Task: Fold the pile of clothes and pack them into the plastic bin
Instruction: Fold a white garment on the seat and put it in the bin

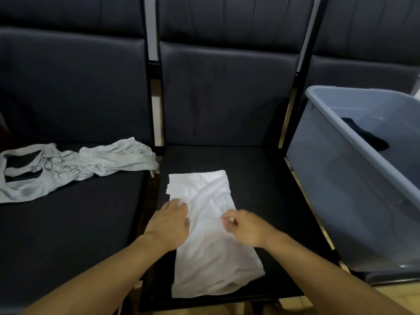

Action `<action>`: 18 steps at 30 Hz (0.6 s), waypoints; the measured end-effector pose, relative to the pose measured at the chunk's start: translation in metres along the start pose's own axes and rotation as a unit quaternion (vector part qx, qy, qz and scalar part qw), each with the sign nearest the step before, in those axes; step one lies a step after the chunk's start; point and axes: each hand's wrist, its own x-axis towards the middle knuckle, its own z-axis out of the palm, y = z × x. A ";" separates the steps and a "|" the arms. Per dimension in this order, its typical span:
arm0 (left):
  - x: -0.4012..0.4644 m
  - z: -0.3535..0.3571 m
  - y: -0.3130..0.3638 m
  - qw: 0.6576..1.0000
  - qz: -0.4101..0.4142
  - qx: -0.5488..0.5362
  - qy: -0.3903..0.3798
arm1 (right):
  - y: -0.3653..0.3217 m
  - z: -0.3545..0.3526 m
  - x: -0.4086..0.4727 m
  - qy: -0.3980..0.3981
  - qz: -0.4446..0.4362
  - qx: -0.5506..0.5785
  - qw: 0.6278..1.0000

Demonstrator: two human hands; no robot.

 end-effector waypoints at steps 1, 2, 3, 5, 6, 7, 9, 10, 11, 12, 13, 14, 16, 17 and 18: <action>0.003 0.001 0.001 0.999 -0.040 -0.002 0.028 | -0.001 -0.004 0.003 0.044 0.021 0.023 0.999; 0.005 0.001 0.002 0.995 -0.082 0.003 0.050 | 0.001 -0.007 0.007 0.086 0.051 0.031 0.995; 0.006 0.001 0.004 0.991 -0.124 -0.004 0.054 | 0.004 -0.008 0.010 0.114 0.088 0.035 0.989; 0.006 0.003 0.008 0.981 -0.191 -0.039 0.022 | 0.009 -0.006 0.016 0.116 0.158 0.042 0.980; 0.006 0.005 0.010 0.977 -0.211 -0.044 0.006 | 0.010 -0.003 0.019 0.102 0.179 0.046 0.977; 0.006 0.006 0.011 0.975 -0.221 -0.040 -0.002 | 0.010 0.001 0.021 0.090 0.193 0.049 0.976; 0.007 0.008 0.015 0.974 -0.223 -0.031 -0.006 | 0.004 0.004 0.023 0.082 0.203 0.054 0.974; 0.008 0.008 0.018 0.976 -0.215 -0.026 -0.003 | 0.001 0.004 0.023 0.081 0.200 0.052 0.975; 0.009 0.008 0.022 0.979 -0.202 -0.021 0.001 | -0.002 0.004 0.024 0.081 0.193 0.048 0.977; 0.010 0.008 0.026 0.982 -0.188 -0.021 0.004 | -0.003 0.005 0.026 0.079 0.186 0.047 0.978; 0.011 0.008 0.029 0.984 -0.175 -0.032 0.006 | -0.002 0.006 0.028 0.078 0.179 0.054 0.979; 0.012 0.008 0.030 0.985 -0.165 -0.057 0.009 | -0.002 0.009 0.031 0.077 0.171 0.068 0.980; 0.014 0.011 0.026 0.976 -0.164 -0.140 0.012 | 0.000 0.014 0.035 0.087 0.155 0.094 0.980; 0.014 0.013 0.024 0.967 -0.171 -0.188 0.014 | 0.001 0.014 0.035 0.097 0.146 0.108 0.979; 0.014 0.014 0.021 0.956 -0.178 -0.231 0.020 | 0.003 0.014 0.034 0.113 0.133 0.123 0.977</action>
